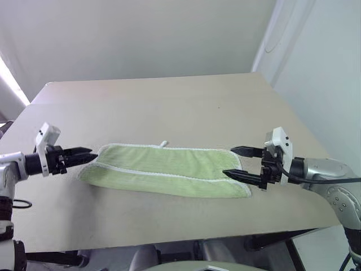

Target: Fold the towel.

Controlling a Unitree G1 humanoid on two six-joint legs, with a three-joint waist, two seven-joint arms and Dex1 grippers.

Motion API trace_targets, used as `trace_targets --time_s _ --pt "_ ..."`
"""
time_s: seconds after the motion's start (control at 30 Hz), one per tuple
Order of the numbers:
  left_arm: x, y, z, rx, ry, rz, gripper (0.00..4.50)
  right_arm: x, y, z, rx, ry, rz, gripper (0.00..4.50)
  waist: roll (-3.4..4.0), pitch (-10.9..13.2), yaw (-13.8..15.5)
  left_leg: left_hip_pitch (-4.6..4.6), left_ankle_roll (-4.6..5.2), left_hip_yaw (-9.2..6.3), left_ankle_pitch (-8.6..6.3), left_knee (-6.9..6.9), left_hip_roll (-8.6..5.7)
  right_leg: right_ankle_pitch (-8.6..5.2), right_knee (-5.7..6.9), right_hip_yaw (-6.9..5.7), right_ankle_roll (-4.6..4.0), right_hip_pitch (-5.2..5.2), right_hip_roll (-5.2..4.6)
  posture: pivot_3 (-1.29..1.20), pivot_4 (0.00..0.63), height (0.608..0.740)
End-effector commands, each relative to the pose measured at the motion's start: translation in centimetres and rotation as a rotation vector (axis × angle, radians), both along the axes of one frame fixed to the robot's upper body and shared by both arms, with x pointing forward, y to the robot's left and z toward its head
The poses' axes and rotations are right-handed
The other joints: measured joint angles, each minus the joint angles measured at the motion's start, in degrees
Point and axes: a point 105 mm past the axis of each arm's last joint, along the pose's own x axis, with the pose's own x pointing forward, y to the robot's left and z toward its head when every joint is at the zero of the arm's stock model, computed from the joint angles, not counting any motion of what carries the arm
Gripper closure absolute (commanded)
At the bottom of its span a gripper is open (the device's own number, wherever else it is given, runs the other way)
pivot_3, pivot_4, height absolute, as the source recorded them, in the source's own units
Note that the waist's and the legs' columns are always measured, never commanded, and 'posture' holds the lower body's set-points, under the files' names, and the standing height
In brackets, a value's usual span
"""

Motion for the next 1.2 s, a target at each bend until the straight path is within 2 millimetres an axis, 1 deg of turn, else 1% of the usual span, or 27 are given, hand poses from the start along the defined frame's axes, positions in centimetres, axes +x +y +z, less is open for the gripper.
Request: trace_targets --time_s 0.03,0.17,0.23,0.3,0.4,0.5,0.63,0.8,0.9,1.0,1.13,1.2 --pt "-0.3 0.9 1.7 0.040 -0.061 0.006 2.10 -0.1 0.3 0.7 -0.012 -0.050 0.029 0.02 -0.01 0.0 0.1 0.00 0.00 0.00 0.00 0.00 0.00 0.00 0.01 0.00 0.00 0.00 0.00 0.00 0.000 0.712" --pt "-0.2 1.7 1.6 0.034 -0.074 0.049 2.10 0.4 0.6 0.8 0.006 -0.071 0.007 0.02 -0.02 0.0 0.3 0.03 -0.01 -0.03 0.00 0.01 0.00 0.00 0.01 -0.03 -0.01 0.02 -0.02 0.00 0.000 0.712" --pt "-0.1 1.6 1.6 0.036 -0.077 0.047 2.10 0.4 0.6 0.7 0.012 -0.070 -0.005 0.02 0.00 0.0 0.2 0.03 -0.01 -0.02 0.00 0.01 -0.01 0.00 0.01 -0.03 -0.01 0.03 -0.02 0.00 0.000 0.712" --pt "0.2 1.6 1.6 0.044 -0.079 0.035 2.10 0.2 0.5 0.3 0.004 -0.061 -0.027 0.02 -0.02 0.0 0.2 -0.01 -0.01 -0.01 0.00 0.00 0.00 0.00 -0.01 -0.02 -0.01 0.02 -0.02 0.00 0.000 0.712" --pt "0.8 1.1 1.8 0.049 -0.089 0.012 2.10 0.0 0.4 -0.3 -0.004 -0.033 -0.062 0.02 -0.01 0.0 0.3 -0.07 -0.01 -0.01 0.00 0.00 -0.01 0.00 -0.03 -0.03 -0.02 0.00 -0.02 0.00 0.000 0.712" --pt "1.2 0.5 1.8 0.049 -0.097 -0.014 2.10 0.0 -0.2 -0.6 -0.012 0.005 -0.101 0.02 -0.02 0.0 0.2 -0.08 -0.01 0.01 0.00 0.00 -0.02 0.00 -0.04 -0.01 -0.01 0.00 -0.03 0.00 0.000 0.712" --pt "2.1 0.2 1.2 0.047 -0.097 -0.014 2.10 0.3 -0.8 -1.1 -0.044 0.037 -0.145 0.02 -0.02 0.0 0.2 -0.02 -0.01 0.00 0.00 0.00 -0.02 0.00 0.00 -0.01 -0.02 0.00 -0.01 0.00 0.000 0.712" --pt "2.5 -0.4 1.2 0.047 -0.098 -0.048 2.10 -0.1 -1.4 -2.6 -0.145 0.089 -0.155 0.02 -0.02 0.0 0.1 -0.03 -0.01 0.01 0.00 0.00 -0.01 0.00 0.01 0.00 -0.02 0.00 0.00 0.00 0.000 0.712" --pt "2.2 -0.7 0.4 0.067 -0.075 -0.077 2.10 -0.3 -1.5 -3.3 -0.160 0.117 -0.166 0.02 -0.03 0.0 0.2 -0.06 -0.01 0.00 0.00 0.00 -0.02 0.00 -0.03 -0.01 -0.02 0.00 -0.01 0.00 0.000 0.712" --pt "2.0 -1.0 0.1 0.076 -0.066 -0.098 2.10 -0.6 -1.6 -3.7 -0.174 0.127 -0.168 0.02 -0.03 0.0 0.2 -0.06 -0.01 0.00 0.00 0.00 -0.02 0.00 -0.03 0.00 -0.02 0.00 -0.01 0.00 0.000 0.712" --pt "0.9 -1.3 -1.1 0.118 -0.022 -0.158 2.10 -1.0 -1.9 -4.1 -0.203 0.143 -0.160 0.02 -0.02 0.0 0.1 -0.05 -0.01 0.01 0.00 0.00 -0.02 0.00 -0.02 0.00 -0.02 0.00 -0.01 0.00 0.000 0.712" --pt "0.7 -1.3 -1.6 0.128 -0.010 -0.164 2.10 -1.0 -1.9 -4.1 -0.207 0.143 -0.163 0.02 -0.02 0.0 0.1 -0.04 -0.01 0.01 0.00 0.00 -0.01 0.00 -0.03 0.00 -0.02 0.00 -0.01 0.00 0.000 0.712"
